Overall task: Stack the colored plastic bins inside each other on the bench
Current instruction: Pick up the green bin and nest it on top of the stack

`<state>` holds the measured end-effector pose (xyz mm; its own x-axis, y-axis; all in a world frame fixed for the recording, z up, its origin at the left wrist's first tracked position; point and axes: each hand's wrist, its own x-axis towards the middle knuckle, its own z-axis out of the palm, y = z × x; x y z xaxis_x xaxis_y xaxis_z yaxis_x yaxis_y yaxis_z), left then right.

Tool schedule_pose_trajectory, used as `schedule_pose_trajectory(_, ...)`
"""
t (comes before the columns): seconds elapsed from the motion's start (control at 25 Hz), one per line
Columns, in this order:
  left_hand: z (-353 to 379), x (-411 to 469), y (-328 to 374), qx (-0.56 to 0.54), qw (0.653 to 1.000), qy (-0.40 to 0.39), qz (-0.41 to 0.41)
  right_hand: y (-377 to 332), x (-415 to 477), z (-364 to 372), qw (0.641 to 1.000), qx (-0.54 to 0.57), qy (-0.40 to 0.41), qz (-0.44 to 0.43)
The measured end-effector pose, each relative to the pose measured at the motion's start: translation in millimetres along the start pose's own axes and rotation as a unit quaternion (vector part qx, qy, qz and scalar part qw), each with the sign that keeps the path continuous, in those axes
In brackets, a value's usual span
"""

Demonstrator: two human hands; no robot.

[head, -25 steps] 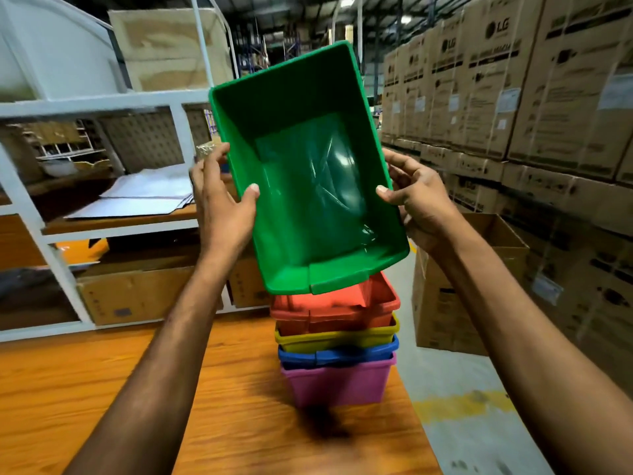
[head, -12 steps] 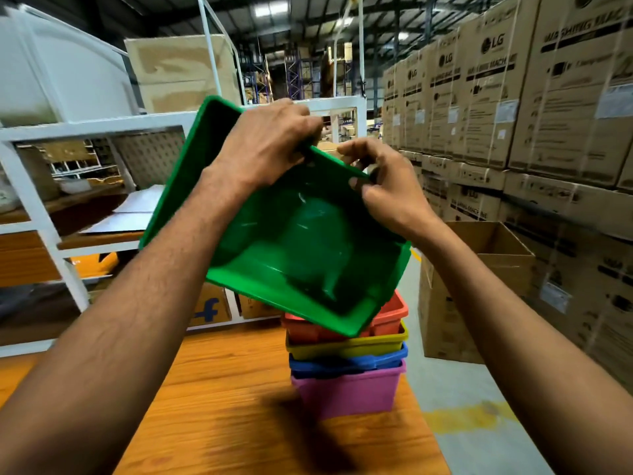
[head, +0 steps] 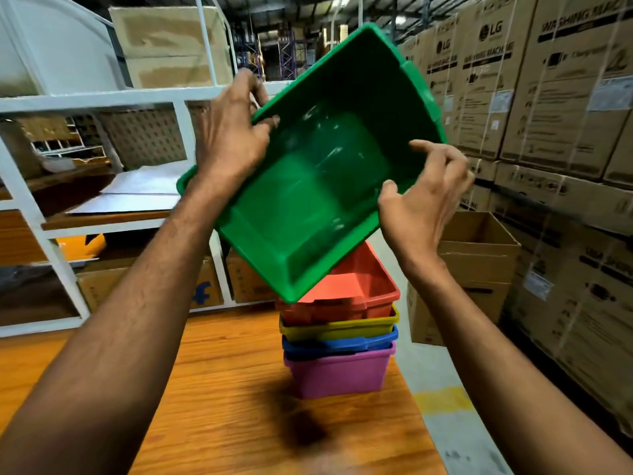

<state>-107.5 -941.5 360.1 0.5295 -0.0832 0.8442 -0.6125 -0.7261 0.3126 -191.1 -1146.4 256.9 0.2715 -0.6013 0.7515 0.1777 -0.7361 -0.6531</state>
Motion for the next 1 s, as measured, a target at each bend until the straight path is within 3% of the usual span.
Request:
schedule_pose_trajectory(0.12,10,-9,-10,-0.029,0.998,0.028,-0.043,14,2,4,0.98,0.122,-0.096,0.127)
schedule_pose_trajectory(0.28,27,-18,-32,-0.142,0.972,0.022,-0.186,20,13,11,0.897,0.276,-0.264,0.223)
schedule_pose_trajectory(0.4,37,-28,-43,-0.253,0.941,0.022,-0.224,24,23,23,0.918,0.246,-0.25,0.188)
schedule_pose_trajectory(0.52,42,-36,-50,-0.342,0.904,0.04,-0.255,30,25,30,0.885,0.286,-0.29,0.226)
schedule_pose_trajectory(0.6,46,-39,-58,-0.357,0.893,0.037,-0.273,34,26,33,0.883,0.293,-0.312,0.192)
schedule_pose_trajectory(0.76,48,-47,-63,-0.435,0.863,-0.049,-0.253,46,38,36,0.899,0.275,-0.317,0.124)
schedule_pose_trajectory(1.0,53,-51,-79,-0.445,0.814,-0.155,-0.339,58,49,38,0.875,0.261,-0.357,0.198)
